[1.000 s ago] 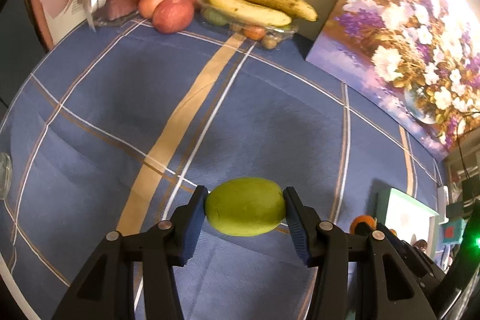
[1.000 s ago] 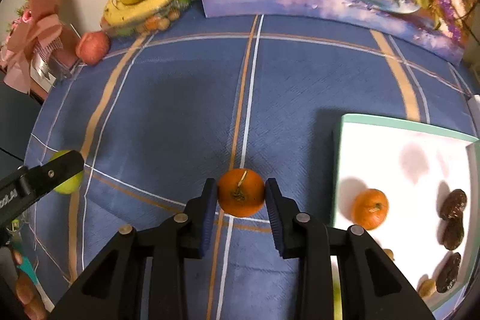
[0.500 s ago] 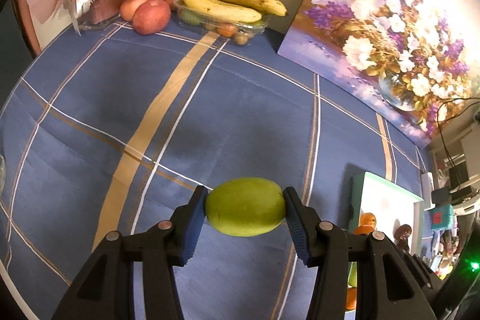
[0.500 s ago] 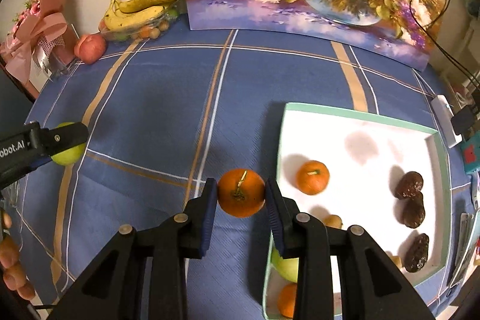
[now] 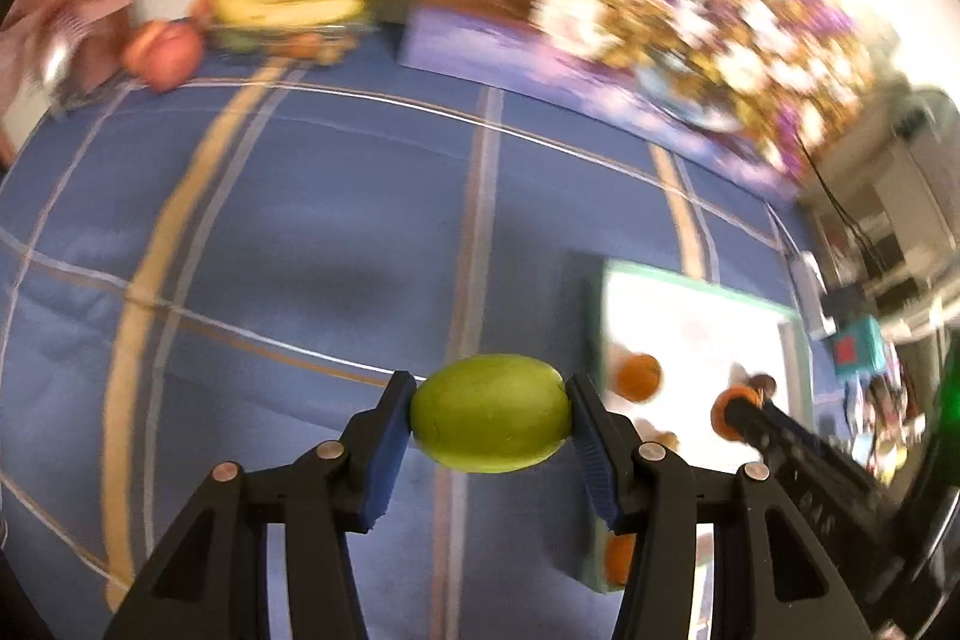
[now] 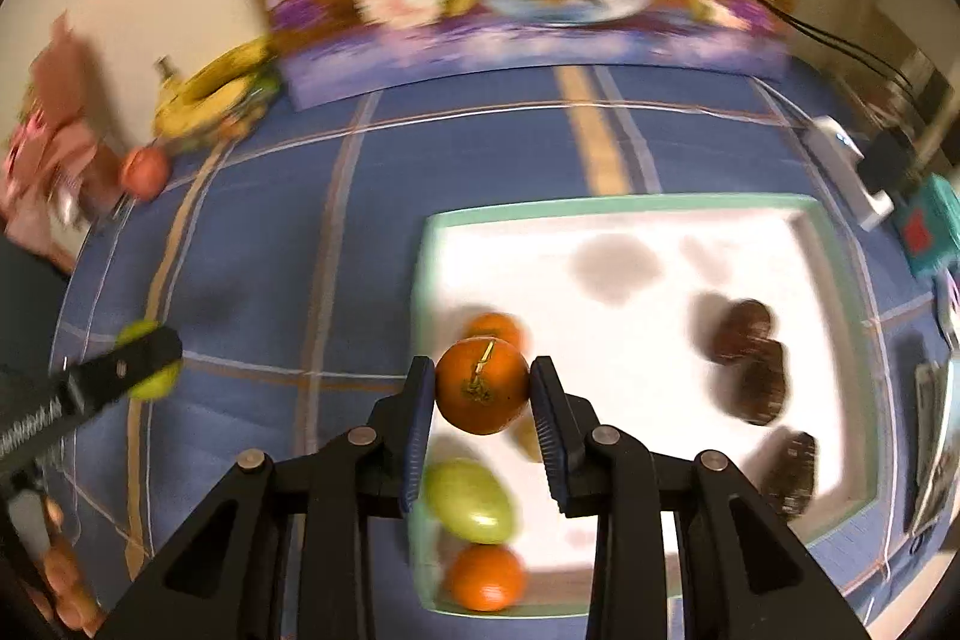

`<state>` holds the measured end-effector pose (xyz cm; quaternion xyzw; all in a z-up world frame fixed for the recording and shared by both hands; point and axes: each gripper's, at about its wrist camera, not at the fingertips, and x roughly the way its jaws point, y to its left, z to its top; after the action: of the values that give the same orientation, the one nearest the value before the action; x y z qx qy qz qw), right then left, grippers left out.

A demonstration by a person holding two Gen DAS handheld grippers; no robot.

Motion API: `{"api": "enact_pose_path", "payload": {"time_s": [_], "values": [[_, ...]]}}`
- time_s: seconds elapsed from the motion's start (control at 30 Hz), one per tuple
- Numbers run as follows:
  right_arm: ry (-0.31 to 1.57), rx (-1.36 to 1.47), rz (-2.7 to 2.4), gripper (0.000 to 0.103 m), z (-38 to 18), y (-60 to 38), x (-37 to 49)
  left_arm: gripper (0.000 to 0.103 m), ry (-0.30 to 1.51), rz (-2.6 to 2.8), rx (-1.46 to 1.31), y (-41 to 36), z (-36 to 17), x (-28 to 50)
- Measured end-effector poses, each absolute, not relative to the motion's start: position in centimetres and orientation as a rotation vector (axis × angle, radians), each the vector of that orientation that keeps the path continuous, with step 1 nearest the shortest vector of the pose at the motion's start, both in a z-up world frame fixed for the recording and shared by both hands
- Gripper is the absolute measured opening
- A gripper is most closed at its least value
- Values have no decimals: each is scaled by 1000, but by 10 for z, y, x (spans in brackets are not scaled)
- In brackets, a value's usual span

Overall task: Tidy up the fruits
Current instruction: 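Carry the pear and orange into the tray with both tools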

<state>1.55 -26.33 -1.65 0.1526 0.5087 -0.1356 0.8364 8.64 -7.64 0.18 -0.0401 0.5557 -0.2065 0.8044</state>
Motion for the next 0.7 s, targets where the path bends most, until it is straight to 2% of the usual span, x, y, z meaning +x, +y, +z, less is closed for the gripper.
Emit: {"api": "enact_pose_path", "payload": {"time_s": [0.3,0.7], "values": [[1068,476,-393,34,-20,-330,-19,54,1179,-608,96,-161,-9,49],[1065,510,-425,34,-24,-358,-32,54,1209,-614,104,-178,-34,52]]}}
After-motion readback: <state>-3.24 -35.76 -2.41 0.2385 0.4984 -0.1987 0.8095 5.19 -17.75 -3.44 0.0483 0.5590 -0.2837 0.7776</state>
